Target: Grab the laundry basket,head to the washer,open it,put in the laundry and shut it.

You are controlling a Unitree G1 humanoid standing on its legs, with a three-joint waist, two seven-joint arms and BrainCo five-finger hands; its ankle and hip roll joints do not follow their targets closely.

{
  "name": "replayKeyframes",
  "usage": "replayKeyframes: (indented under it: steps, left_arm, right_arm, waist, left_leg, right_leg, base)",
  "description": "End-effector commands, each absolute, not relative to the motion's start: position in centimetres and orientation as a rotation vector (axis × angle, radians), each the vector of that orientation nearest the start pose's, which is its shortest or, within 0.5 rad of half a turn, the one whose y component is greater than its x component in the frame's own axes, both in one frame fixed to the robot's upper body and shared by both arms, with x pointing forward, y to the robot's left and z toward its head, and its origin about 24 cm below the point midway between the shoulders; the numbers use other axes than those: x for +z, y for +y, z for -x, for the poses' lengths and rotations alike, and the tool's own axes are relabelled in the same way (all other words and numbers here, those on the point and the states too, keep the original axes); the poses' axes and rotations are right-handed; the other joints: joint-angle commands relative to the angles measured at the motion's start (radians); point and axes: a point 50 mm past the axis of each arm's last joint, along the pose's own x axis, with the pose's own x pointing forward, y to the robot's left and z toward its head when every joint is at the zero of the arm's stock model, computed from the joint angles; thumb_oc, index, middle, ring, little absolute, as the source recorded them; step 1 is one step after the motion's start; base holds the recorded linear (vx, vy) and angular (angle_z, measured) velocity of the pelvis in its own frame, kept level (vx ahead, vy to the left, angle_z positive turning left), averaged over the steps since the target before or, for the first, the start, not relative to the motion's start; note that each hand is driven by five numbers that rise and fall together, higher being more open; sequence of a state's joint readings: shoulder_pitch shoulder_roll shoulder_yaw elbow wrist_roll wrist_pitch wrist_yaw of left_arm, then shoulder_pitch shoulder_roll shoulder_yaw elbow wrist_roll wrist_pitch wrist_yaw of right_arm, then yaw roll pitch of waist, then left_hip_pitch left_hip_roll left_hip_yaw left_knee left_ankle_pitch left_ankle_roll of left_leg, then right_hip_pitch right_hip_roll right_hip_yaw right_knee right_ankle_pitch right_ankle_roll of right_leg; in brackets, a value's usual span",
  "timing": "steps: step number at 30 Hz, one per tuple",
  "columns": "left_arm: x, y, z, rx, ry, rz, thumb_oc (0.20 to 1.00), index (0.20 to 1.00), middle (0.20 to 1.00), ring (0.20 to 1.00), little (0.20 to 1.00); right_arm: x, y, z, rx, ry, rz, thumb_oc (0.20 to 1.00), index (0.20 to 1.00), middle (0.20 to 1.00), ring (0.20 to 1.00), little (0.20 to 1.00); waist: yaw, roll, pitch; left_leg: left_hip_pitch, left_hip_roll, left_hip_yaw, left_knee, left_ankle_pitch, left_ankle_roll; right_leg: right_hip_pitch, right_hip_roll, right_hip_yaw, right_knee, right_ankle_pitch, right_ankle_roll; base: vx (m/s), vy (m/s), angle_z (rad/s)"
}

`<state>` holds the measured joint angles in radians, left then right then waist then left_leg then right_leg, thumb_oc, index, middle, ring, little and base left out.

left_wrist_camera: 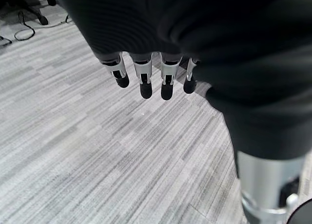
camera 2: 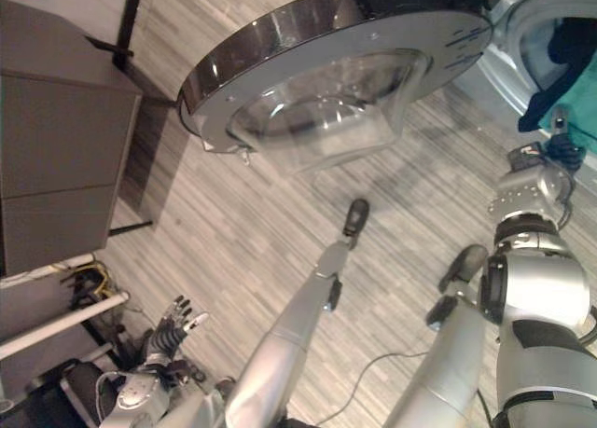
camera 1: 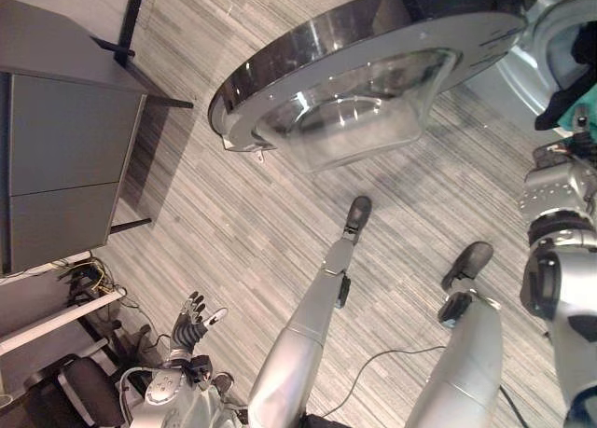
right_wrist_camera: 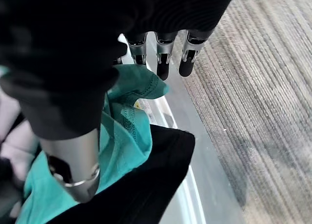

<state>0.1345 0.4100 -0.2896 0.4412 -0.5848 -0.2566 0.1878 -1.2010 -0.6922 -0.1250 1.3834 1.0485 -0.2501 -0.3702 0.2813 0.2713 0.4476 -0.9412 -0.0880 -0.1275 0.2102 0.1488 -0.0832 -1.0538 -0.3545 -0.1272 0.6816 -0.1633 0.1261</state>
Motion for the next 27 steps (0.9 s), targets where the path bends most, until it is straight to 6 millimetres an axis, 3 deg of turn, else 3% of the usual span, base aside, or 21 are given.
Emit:
replayKeyframes:
  steps: [1,3,4,5,6,7,8,9,10,13,16,18,20,21,22,23,24,25,27]
  left_arm:
    - [-6.1,23.5,-18.6,0.225,0.409,0.045,1.000,1.000,1.000,1.000,1.000]
    - [-6.1,23.5,-18.6,0.225,0.410,0.044,1.000,1.000,1.000,1.000,1.000]
    - [-6.2,23.6,-18.6,0.228,0.414,0.042,1.000,1.000,1.000,1.000,1.000]
    - [-6.1,23.6,-18.6,0.229,0.413,0.044,1.000,1.000,1.000,1.000,1.000]
    - [-6.2,23.8,-18.5,0.233,0.415,0.042,1.000,1.000,1.000,1.000,1.000]
    - [-6.2,23.7,-18.5,0.233,0.415,0.044,1.000,1.000,1.000,1.000,1.000]
    - [-6.2,23.7,-18.4,0.233,0.417,0.044,1.000,1.000,1.000,1.000,1.000]
    - [-6.2,23.9,-18.3,0.232,0.420,0.043,1.000,1.000,1.000,1.000,1.000]
    - [-6.2,23.8,-18.4,0.231,0.419,0.046,1.000,1.000,1.000,1.000,1.000]
    - [-6.1,23.9,-18.4,0.222,0.417,0.046,1.000,1.000,1.000,1.000,1.000]
    - [-6.2,23.9,-18.4,0.221,0.421,0.049,1.000,1.000,1.000,1.000,1.000]
    - [-6.2,24.2,-18.4,0.237,0.429,0.049,1.000,1.000,1.000,1.000,1.000]
    - [-6.3,24.4,-18.4,0.246,0.431,0.049,1.000,1.000,1.000,1.000,1.000]
    - [-6.3,24.8,-18.5,0.257,0.435,0.044,1.000,1.000,1.000,1.000,1.000]
    - [-6.3,24.8,-18.5,0.259,0.435,0.046,1.000,1.000,1.000,1.000,1.000]
    - [-6.3,24.9,-18.5,0.267,0.436,0.047,1.000,1.000,1.000,1.000,1.000]
    - [-6.3,25.3,-18.4,0.281,0.443,0.041,1.000,1.000,1.000,1.000,1.000]
    - [-6.3,25.3,-18.4,0.282,0.442,0.043,1.000,1.000,1.000,1.000,1.000]
    - [-6.3,25.9,-18.2,0.293,0.451,0.021,1.000,1.000,1.000,1.000,1.000]
  right_arm:
    - [23.0,-39.3,-34.1,-0.974,-0.373,-0.783,1.000,1.000,1.000,1.000,1.000]
    - [23.2,-39.6,-33.9,-0.980,-0.384,-0.795,1.000,1.000,1.000,1.000,1.000]
    - [23.5,-39.9,-33.7,-0.989,-0.394,-0.810,0.884,0.884,0.884,0.884,0.884]
    - [23.6,-40.1,-33.5,-0.995,-0.403,-0.821,0.821,0.821,0.821,0.821,0.821]
    - [24.2,-40.4,-33.3,-0.993,-0.419,-0.817,0.592,0.592,0.592,0.592,0.592]
    - [24.3,-40.4,-33.4,-0.992,-0.419,-0.816,0.564,0.564,0.564,0.564,0.564]
    - [25.0,-40.3,-33.4,-0.983,-0.432,-0.807,0.476,0.476,0.476,0.476,0.476]
    - [26.1,-40.5,-33.2,-0.972,-0.457,-0.790,0.304,0.304,0.304,0.304,0.304]
    - [26.3,-40.5,-33.2,-0.971,-0.459,-0.789,0.200,0.200,0.200,0.200,0.200]
    - [29.8,-39.5,-33.6,-0.901,-0.532,-0.720,0.200,0.200,0.200,0.200,0.200]
    - [31.4,-38.2,-34.2,-0.845,-0.574,-0.687,0.200,0.200,0.200,0.200,0.200]
    - [33.6,-35.4,-35.4,-0.734,-0.634,-0.648,0.200,0.200,0.200,0.200,0.200]
    - [34.3,-34.4,-35.8,-0.694,-0.656,-0.641,0.200,0.200,0.200,0.200,0.200]
    - [36.4,-31.9,-36.1,-0.583,-0.730,-0.635,0.200,0.200,0.200,0.200,0.200]
    - [36.4,-31.8,-36.2,-0.582,-0.730,-0.635,0.200,0.200,0.200,0.200,0.200]
    - [37.5,-30.7,-36.2,-0.537,-0.770,-0.634,0.200,0.200,0.200,0.200,0.200]
    - [39.8,-29.0,-35.6,-0.473,-0.850,-0.628,0.200,0.200,0.200,0.200,0.200]
    - [39.9,-28.9,-35.6,-0.473,-0.851,-0.627,0.200,0.200,0.200,0.200,0.200]
    - [43.6,-28.5,-33.6,-0.466,-0.980,-0.632,0.200,0.200,0.200,0.200,0.200]
  waist:
    - [-0.001,0.093,0.013]
    - [0.000,0.096,0.012]
    - [0.001,0.099,0.010]
    - [0.002,0.102,0.009]
    - [0.006,0.105,0.006]
    - [0.005,0.106,0.006]
    - [0.006,0.106,0.004]
    - [0.010,0.104,0.001]
    - [0.010,0.105,0.001]
    - [0.016,0.099,-0.006]
    - [0.015,0.091,-0.005]
    - [0.011,0.071,-0.004]
    - [0.006,0.066,0.000]
    - [0.005,0.047,-0.002]
    - [0.003,0.048,0.000]
    - [0.000,0.039,0.000]
    - [-0.002,0.021,-0.004]
    - [-0.004,0.023,0.000]
    - [-0.002,-0.001,-0.016]
  left_leg:
    - [-0.071,-0.006,0.038,0.088,-0.146,-0.023]
    - [-0.074,-0.009,0.038,0.091,-0.147,-0.024]
    - [-0.077,-0.010,0.037,0.094,-0.148,-0.024]
    - [-0.079,-0.011,0.037,0.095,-0.148,-0.025]
    - [-0.082,-0.013,0.036,0.095,-0.148,-0.025]
    - [-0.084,-0.013,0.036,0.095,-0.148,-0.025]
    - [-0.084,-0.014,0.037,0.091,-0.146,-0.026]
    - [-0.086,-0.015,0.036,0.087,-0.143,-0.026]
    - [-0.087,-0.015,0.036,0.086,-0.143,-0.026]
    - [-0.085,-0.012,0.035,0.065,-0.134,-0.026]
    - [-0.081,-0.009,0.036,0.062,-0.132,-0.026]
    - [-0.071,-0.002,0.033,0.060,-0.131,-0.026]
    - [-0.064,0.000,0.031,0.060,-0.130,-0.026]
    - [-0.049,0.007,0.027,0.053,-0.129,-0.028]
    - [-0.046,0.008,0.027,0.051,-0.129,-0.028]
    - [-0.038,0.012,0.026,0.050,-0.129,-0.030]
    - [-0.027,0.015,0.023,0.046,-0.130,-0.031]
    - [-0.024,0.016,0.023,0.045,-0.130,-0.031]
    - [-0.002,0.023,0.021,0.036,-0.131,-0.036]
  right_leg:
    - [0.090,0.040,0.040,0.030,-0.135,0.035]
    - [0.086,0.038,0.041,0.036,-0.139,0.035]
    - [0.084,0.036,0.040,0.039,-0.142,0.035]
    - [0.083,0.035,0.041,0.041,-0.145,0.035]
    - [0.078,0.032,0.041,0.048,-0.147,0.035]
    - [0.075,0.032,0.041,0.049,-0.148,0.035]
    - [0.072,0.033,0.042,0.048,-0.147,0.035]
    - [0.068,0.032,0.041,0.047,-0.146,0.037]
    - [0.067,0.032,0.042,0.047,-0.145,0.037]
    - [0.066,0.035,0.042,0.037,-0.135,0.039]
    - [0.071,0.041,0.042,0.031,-0.130,0.038]
    - [0.086,0.050,0.040,0.017,-0.122,0.034]
    - [0.094,0.054,0.038,0.014,-0.119,0.032]
    - [0.112,0.061,0.031,-0.001,-0.116,0.029]
    - [0.116,0.062,0.030,-0.004,-0.115,0.028]
    - [0.127,0.066,0.026,-0.012,-0.113,0.026]
    - [0.139,0.071,0.023,-0.022,-0.108,0.025]
    - [0.143,0.072,0.022,-0.024,-0.107,0.024]
    - [0.171,0.076,0.016,-0.057,-0.102,0.025]
  base:
    - [0.02,0.005,0.08]
    - [0.01,-0.003,0.11]
    - [0.01,-0.003,0.08]
    - [0.02,0.001,0.04]
    - [0.01,0.000,0.04]
    - [0.01,0.008,0.07]
    - [0.00,0.007,0.09]
    - [0.00,0.008,0.08]
    - [0.00,0.000,0.04]
    - [0.00,0.000,0.00]
    - [0.00,0.000,0.00]
    - [0.00,-0.031,-0.07]
    - [0.00,-0.032,-0.16]
    - [0.00,-0.027,-0.14]
    - [-0.01,-0.041,-0.10]
    - [0.00,-0.034,-0.08]
    - [0.00,-0.033,-0.10]
    - [0.00,-0.019,-0.14]
    - [0.01,-0.023,-0.14]
